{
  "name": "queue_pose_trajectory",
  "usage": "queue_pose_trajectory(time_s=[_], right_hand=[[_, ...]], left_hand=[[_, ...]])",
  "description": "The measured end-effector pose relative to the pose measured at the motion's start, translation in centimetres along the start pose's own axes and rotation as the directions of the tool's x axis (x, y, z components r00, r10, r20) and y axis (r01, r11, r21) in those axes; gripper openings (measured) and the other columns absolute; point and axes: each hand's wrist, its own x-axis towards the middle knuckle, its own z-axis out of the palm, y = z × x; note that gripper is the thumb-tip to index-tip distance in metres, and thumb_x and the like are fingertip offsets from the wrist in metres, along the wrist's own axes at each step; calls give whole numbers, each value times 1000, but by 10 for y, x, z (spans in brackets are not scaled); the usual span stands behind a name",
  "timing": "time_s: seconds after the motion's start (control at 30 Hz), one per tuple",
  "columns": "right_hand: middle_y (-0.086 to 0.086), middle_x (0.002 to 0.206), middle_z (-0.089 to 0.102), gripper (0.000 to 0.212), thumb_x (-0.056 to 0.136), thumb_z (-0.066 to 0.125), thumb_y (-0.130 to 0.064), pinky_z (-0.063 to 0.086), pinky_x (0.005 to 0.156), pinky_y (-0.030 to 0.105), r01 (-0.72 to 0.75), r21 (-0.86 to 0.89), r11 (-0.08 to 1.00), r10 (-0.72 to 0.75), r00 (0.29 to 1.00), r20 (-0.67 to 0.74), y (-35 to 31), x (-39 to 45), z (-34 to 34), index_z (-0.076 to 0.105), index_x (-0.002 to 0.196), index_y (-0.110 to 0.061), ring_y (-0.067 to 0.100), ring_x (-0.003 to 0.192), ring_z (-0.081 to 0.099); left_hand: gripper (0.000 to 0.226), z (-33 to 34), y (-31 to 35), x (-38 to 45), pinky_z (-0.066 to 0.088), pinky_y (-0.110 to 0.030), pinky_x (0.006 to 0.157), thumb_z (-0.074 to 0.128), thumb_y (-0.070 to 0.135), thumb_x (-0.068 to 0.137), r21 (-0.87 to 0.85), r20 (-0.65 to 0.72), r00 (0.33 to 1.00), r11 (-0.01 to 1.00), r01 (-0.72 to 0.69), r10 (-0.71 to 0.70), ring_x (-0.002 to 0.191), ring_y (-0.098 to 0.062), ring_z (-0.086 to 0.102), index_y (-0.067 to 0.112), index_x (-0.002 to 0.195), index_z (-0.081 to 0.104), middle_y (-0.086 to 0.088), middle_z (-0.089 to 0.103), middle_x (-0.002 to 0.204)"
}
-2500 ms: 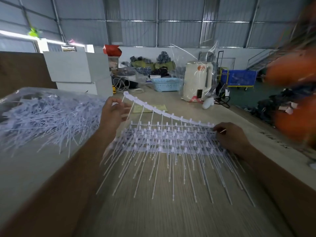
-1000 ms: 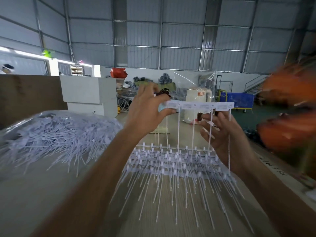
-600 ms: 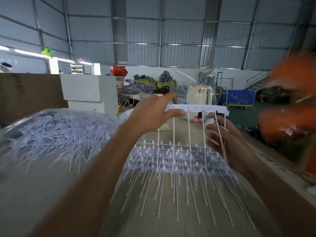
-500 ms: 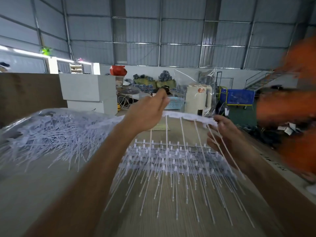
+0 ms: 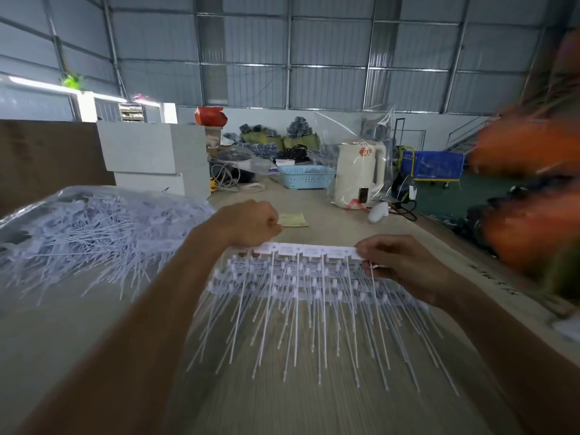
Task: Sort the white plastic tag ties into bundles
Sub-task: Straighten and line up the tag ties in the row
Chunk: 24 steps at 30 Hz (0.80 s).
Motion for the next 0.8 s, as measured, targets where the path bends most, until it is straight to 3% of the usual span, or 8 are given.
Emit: queue_pose_trajectory(time_s=[0.1, 0.23, 0.3, 0.37, 0.47, 0.57, 0.67, 0.8], right_hand=[[6, 82, 69, 11, 83, 72, -21, 55, 69, 24, 10, 3, 1000, -10, 1000, 20, -1, -1, 7, 76, 89, -12, 15, 73, 66], [10, 86, 70, 10, 95, 64, -23, 55, 59, 32, -44, 51, 998, 42, 999, 31, -7, -1, 19, 67, 92, -14, 18, 65, 62], [10, 82, 68, 12, 99, 59, -20, 50, 54, 29, -92, 43, 995, 91, 996, 26, -8, -2, 25, 65, 89, -17, 18, 57, 57], [8, 76, 65, 14, 101, 57, -17, 45, 48, 26, -127, 49, 991, 126, 992, 28, -9, -3, 30, 65, 89, -16, 16, 53, 54], [7, 75, 63, 14, 100, 58, -17, 44, 47, 25, -131, 9, 991, 129, 985, 119, -13, -7, 40, 66, 92, -10, 13, 54, 54], [7, 78, 66, 18, 98, 62, -22, 47, 51, 24, -98, -91, 991, 114, 975, 192, -18, -10, 47, 68, 86, -9, 12, 58, 57], [10, 70, 65, 17, 98, 63, -19, 46, 48, 26, 99, -309, 946, -42, 982, 184, -24, -15, 52, 67, 88, -7, 20, 53, 57], [-2, 59, 66, 16, 99, 60, -19, 45, 54, 24, 391, -649, 653, -324, 918, 228, -30, -15, 54, 69, 85, -17, 13, 52, 61]], left_hand=[[15, 1, 2, 0, 55, -38, 85, 54, 28, 101, -104, 89, 994, 993, -48, 57, 84, -17, 67, 26, 92, 67, 11, 69, 87], [17, 17, 32, -10, 56, -34, 77, 53, 42, 100, -410, -7, 989, 902, -137, 147, 85, -13, 70, 29, 106, 63, 4, 73, 97], [28, 39, 49, -20, 51, -29, 68, 55, 55, 95, -306, 26, 975, 930, -201, 219, 78, -9, 66, 33, 113, 56, 8, 70, 96], [35, 59, 57, -33, 43, -28, 59, 54, 61, 93, -146, -43, 976, 965, -216, 212, 74, -13, 59, 36, 117, 50, 9, 64, 93], [32, 69, 53, -53, 51, -36, 72, 54, 48, 97, -46, -281, 950, 987, -153, 134, 93, -22, 62, 34, 125, 58, 4, 66, 108], [36, 68, 50, -68, 53, -37, 79, 46, 41, 102, 115, -372, 906, 979, -171, 202, 107, -24, 64, 28, 134, 58, 2, 67, 122], [34, 68, 51, -77, 55, -39, 76, 36, 39, 105, 178, -333, 913, 967, -183, 234, 103, -25, 65, 25, 127, 58, 2, 66, 117], [24, 66, 53, -78, 54, -40, 73, 38, 34, 105, 155, -315, 929, 976, -152, 195, 96, -26, 64, 24, 113, 59, 2, 64, 108]])
